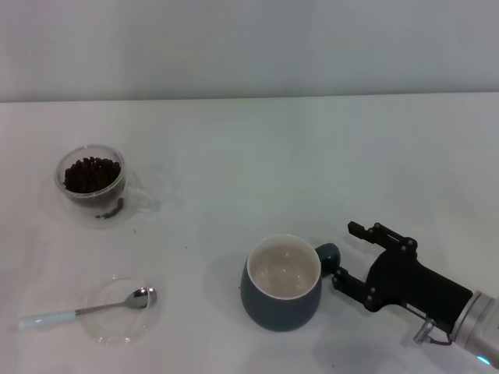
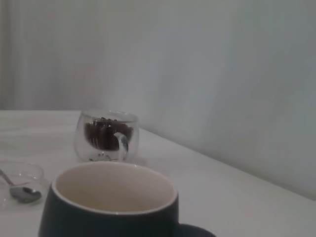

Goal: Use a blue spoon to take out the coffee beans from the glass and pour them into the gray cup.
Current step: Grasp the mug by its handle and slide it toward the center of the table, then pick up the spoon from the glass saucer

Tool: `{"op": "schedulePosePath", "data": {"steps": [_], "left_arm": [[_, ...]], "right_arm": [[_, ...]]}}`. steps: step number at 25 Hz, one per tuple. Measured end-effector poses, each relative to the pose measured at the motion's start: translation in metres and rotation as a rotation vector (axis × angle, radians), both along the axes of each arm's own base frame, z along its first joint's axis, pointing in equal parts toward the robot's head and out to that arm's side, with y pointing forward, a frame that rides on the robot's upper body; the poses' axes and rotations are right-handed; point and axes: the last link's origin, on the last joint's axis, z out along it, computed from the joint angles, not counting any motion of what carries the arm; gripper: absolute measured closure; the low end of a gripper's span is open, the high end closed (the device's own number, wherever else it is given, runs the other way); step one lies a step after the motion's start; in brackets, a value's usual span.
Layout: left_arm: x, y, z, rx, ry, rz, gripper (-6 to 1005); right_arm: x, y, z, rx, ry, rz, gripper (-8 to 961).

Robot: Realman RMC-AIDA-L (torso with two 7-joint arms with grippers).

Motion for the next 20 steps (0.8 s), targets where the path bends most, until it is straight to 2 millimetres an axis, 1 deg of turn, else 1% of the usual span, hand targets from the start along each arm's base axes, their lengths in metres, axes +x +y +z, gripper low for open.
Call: {"op": "schedulePosePath", "data": {"steps": [4,7,10,14,18,20], "left_arm": [[0.0,0.0,0.0,0.0,0.0,0.001,109],[-0.003,0.0,-0.001,-0.008,-0.004,0.018,109],[-0.004,0.001,-0.002,-0.015,-0.011,0.027,109],[-0.003,0.002,-0.003,-0.018,-0.013,0.024,109],[-0.001,0.002,-0.005,-0.027,-0.06,-0.003,109],[0.001,0.0,-0.007,-0.036,-0.115,-0.035,109]], "right_arm": [[0.003,-0.004,0.003,0.001,0.007,0.009,245],[0.008,-0.011,0.012,0.015,0.036,0.011,245],[0.02,-0.02,0.025,0.025,0.063,-0.017,246],[0.035,-0.032,0.048,0.067,0.109,-0.061,246],[0.049,-0.041,0.079,0.201,0.14,-0.096,246],[0.052,-0.04,0.094,0.261,0.149,-0.098,246]]}}
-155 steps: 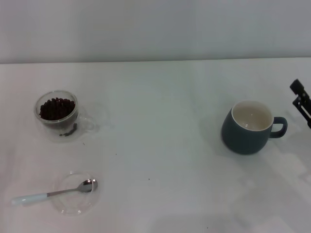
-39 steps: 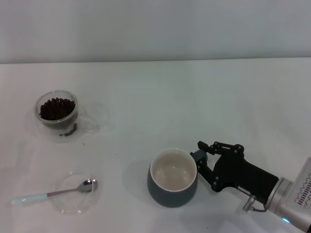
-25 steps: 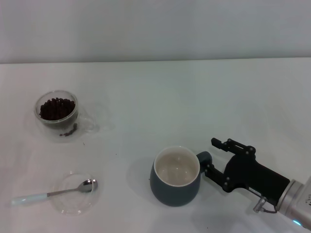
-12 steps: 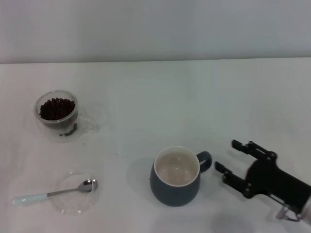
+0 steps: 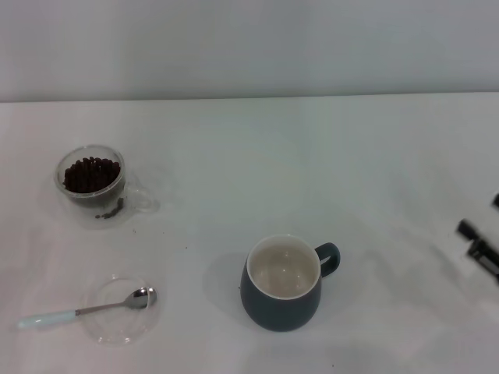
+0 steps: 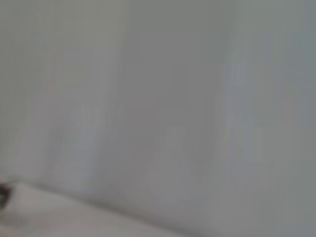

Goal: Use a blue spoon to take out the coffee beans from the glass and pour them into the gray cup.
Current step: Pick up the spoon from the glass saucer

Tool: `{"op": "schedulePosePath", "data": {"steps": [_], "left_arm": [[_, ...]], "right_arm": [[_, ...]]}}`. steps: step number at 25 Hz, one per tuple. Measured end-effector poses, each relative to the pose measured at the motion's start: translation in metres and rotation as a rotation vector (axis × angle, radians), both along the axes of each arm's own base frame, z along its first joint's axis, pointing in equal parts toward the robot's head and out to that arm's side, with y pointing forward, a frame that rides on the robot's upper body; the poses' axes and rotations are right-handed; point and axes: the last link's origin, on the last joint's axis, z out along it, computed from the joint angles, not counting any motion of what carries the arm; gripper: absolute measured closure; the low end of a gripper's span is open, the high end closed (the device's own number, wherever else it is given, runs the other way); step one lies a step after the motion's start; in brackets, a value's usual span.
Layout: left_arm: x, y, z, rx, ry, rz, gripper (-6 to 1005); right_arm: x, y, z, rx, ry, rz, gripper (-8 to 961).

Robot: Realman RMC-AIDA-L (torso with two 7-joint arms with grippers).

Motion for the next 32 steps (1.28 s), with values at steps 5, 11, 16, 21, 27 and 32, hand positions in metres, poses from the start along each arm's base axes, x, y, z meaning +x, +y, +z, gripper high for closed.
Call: {"op": "schedulePosePath", "data": {"steps": [5,11,16,21,27,32], "left_arm": [[0.005,-0.016,-0.007,-0.037,-0.184,-0.104,109],[0.015,-0.037,-0.023,-0.168,-0.468,-0.254,109],[0.02,-0.044,-0.041,-0.289,-0.719,-0.289,108],[0.022,-0.047,-0.052,-0.374,-0.908,-0.298,108],[0.024,-0.055,-0.066,-0.419,-1.03,-0.272,108],[0.022,-0.065,-0.075,-0.423,-1.082,-0.228,108]], "right_arm": [[0.007,0.01,0.028,0.133,-0.018,-0.018,247],[0.001,0.042,0.056,0.228,-0.023,0.02,247],[-0.013,0.072,0.068,0.241,-0.026,0.074,248],[-0.019,0.092,0.073,0.246,-0.042,0.082,248],[-0.021,0.104,0.076,0.252,-0.066,0.077,249],[-0.019,0.107,0.079,0.269,-0.08,0.062,249]]}}
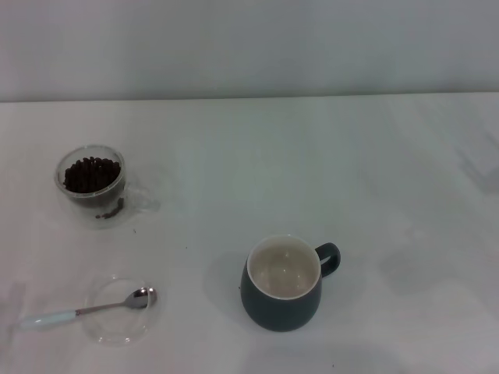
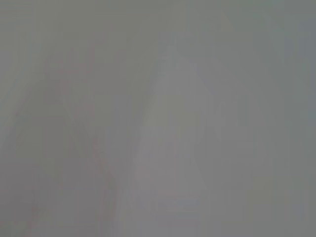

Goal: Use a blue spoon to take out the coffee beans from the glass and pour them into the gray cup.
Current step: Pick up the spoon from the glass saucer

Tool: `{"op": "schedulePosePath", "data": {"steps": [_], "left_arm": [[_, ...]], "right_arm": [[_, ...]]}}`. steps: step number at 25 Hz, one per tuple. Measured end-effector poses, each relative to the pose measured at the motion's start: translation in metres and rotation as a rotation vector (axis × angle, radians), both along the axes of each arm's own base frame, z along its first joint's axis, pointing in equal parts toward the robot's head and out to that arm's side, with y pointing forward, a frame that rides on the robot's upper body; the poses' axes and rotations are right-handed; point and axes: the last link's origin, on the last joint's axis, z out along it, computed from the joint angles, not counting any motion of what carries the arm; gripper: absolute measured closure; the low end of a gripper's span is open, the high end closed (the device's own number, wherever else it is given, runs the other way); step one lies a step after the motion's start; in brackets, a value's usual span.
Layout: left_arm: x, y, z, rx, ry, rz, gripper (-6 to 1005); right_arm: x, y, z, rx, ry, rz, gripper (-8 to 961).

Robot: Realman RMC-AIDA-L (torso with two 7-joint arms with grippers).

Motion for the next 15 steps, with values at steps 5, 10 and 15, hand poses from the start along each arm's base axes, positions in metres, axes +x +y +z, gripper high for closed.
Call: {"op": "schedulePosePath", "data": {"steps": [5,10,15], "left_arm": [[-0.004,-0.004,-0.009,-0.057,-0.02,0.04,108],[-0.003,-0.002,-0.016,-0.108,-0.022,0.034,107],[-0.004,-0.001,-0.024,-0.165,-0.027,0.044,107]], "right_arm": [[0.003,0.0,0.003,0.004,-0.007,-0.011,248],[0.004,0.0,0.003,0.006,-0.023,-0.017,248],[0.005,-0.001,0.001,0.007,-0.029,-0.021,248]]}}
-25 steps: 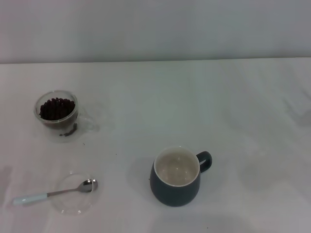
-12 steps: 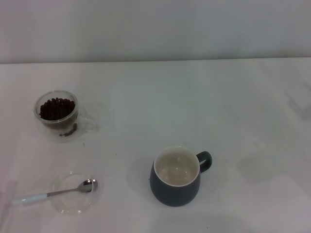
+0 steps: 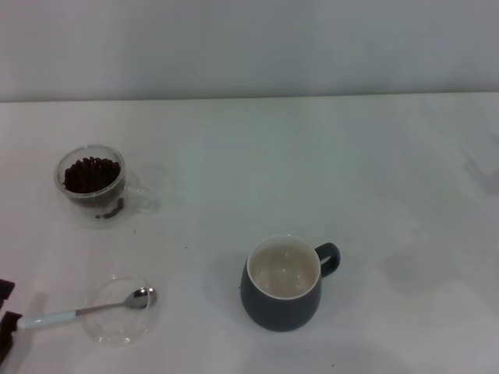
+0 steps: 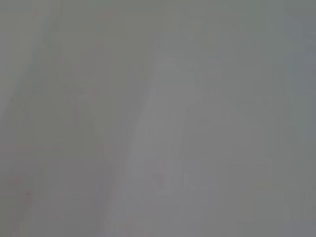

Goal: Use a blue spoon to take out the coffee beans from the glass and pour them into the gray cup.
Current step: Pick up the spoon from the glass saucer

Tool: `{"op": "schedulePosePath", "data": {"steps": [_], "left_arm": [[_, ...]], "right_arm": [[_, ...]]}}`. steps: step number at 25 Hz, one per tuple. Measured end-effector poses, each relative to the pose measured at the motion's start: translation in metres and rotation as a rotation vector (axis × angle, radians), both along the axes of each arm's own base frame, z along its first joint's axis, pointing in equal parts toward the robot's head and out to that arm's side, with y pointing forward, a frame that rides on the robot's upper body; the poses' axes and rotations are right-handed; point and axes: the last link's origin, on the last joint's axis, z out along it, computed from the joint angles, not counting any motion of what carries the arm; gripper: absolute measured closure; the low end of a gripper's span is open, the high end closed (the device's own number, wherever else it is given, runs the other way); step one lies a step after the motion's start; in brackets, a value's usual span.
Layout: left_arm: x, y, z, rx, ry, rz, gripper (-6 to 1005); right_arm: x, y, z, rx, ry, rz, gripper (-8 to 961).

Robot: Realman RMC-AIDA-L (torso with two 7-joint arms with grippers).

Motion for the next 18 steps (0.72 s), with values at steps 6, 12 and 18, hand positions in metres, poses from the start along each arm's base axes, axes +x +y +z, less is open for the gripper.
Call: {"op": "schedulePosePath", "data": {"steps": [6,12,18], "left_arm": [[0.0015,0.0006,-0.0034,-0.021,0.002,-0.008,107],[0.0063,0.0042,-0.007,-0.046,0.007,-0.042,107],[0.0095,0.0049,-0.0095,-0.066,0.024,-0.072,107]], "right_arm": [[0.0005,-0.0005,0.0008,0.002,-0.003,0.0,248],[0.0003,-0.0004,0.0006,0.001,-0.003,0.001,248],[0.0023,-0.0035,0.0004,0.001,-0.002,-0.004,248]]}}
